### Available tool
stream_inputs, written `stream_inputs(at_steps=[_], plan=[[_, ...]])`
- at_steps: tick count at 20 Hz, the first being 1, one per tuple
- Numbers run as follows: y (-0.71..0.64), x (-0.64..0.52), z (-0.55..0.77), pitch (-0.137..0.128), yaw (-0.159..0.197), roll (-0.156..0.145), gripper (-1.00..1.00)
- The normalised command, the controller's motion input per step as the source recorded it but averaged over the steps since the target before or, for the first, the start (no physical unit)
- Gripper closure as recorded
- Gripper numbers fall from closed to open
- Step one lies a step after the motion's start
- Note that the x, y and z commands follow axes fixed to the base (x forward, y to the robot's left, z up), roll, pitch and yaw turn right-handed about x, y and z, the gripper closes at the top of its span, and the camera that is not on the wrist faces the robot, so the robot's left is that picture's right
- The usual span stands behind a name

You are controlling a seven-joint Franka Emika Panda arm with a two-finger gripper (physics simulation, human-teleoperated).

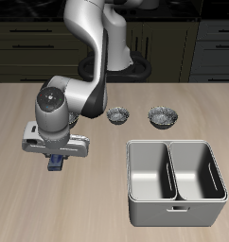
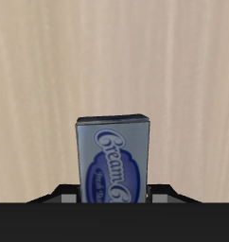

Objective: Place the cream cheese in the middle-sized bowl

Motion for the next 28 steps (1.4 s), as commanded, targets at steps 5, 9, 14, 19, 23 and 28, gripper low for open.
stream_inputs(at_steps=[5,9,14,19,23,28], plan=[[0.06,0.02,0.06,-0.014,0.006,0.009,1.0],[0.14,-0.06,0.35,-0.048,-0.003,0.01,1.0],[0.13,-0.15,0.42,-0.055,0.015,-0.006,1.0],[-0.01,-0.07,0.36,-0.039,0.04,-0.026,1.0],[0.03,-0.18,0.4,-0.049,0.031,-0.009,1.0],[0.04,-0.23,0.38,-0.029,0.013,-0.009,1.0]])
